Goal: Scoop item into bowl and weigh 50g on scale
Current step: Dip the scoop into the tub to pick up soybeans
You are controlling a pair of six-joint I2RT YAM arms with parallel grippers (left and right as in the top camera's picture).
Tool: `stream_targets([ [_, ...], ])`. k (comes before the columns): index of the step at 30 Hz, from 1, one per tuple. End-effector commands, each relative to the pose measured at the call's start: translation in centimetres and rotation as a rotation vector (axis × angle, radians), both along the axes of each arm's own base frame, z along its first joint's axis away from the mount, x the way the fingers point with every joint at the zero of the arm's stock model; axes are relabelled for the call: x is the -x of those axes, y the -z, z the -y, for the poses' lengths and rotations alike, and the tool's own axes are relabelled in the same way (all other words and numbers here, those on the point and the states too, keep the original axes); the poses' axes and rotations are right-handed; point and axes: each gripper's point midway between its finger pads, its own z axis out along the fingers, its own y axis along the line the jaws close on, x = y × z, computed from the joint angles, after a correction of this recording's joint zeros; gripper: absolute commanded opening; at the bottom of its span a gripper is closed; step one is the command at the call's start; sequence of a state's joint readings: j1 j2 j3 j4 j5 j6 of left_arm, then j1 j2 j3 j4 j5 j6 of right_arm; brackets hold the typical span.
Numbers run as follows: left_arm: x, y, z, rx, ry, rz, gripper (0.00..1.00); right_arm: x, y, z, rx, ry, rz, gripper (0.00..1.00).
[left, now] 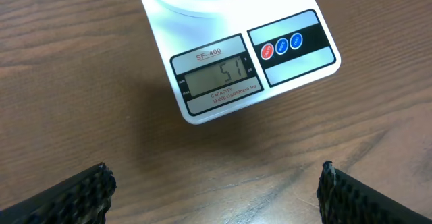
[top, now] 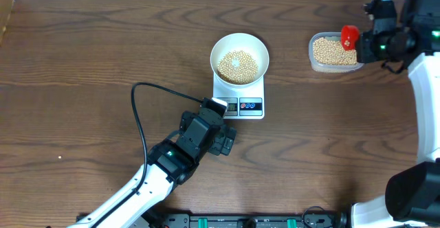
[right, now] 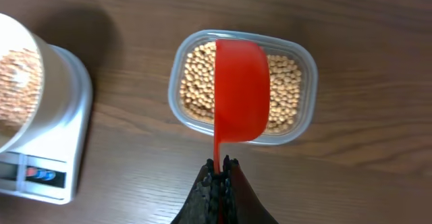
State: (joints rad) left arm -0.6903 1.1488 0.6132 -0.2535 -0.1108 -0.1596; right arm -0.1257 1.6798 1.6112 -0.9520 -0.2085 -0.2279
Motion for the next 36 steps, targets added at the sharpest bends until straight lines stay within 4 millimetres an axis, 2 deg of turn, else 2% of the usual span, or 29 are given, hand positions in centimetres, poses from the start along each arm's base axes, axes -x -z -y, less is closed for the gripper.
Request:
stream_targets([
  [1,0.1,0.1,-0.1,-0.005,0.005,0.002,0.98,-0.2,-0.4,0.9,0.145,0.03,0.006,0.01],
  [8,0.1,0.1,-0.1,-0.005,0.005,0.002,0.98,-0.6,-0.6,0.2,0.225,0.029,0.02,0.01],
  [17,0.1,0.1,-0.1,-0.005,0.005,0.002,0.98,-0.5,-0.9,1.1,0.36,0.07,0.017,0.01],
  [22,0.1,0.1,-0.1,-0.005,0.005,0.002,0.98,-0.5,-1.1,0.8,0.407,0.072,0.021,0.01],
  [25,0.1,0.1,-0.1,-0.005,0.005,0.002,0.98,-1.3,-1.3,-1.2,0.326,0.023,0.062,0.01],
  [27,0.1,0.1,-0.1,-0.005,0.005,0.002,0.98,-2.3,-1.9,-4.2,0.17,-0.065,0.119,0.01],
  [32,0.1,0.1,-0.1,-0.005,0.005,0.002,0.98,-3.4,-3.2,-6.7,0.032,-0.108,0.187,0.01],
  [36,0.1,0.1,-0.1,-0.005,0.005,0.002,0.98,-3.5,-5.1,-10.9,-0.201,-0.227,0.242,0.01],
])
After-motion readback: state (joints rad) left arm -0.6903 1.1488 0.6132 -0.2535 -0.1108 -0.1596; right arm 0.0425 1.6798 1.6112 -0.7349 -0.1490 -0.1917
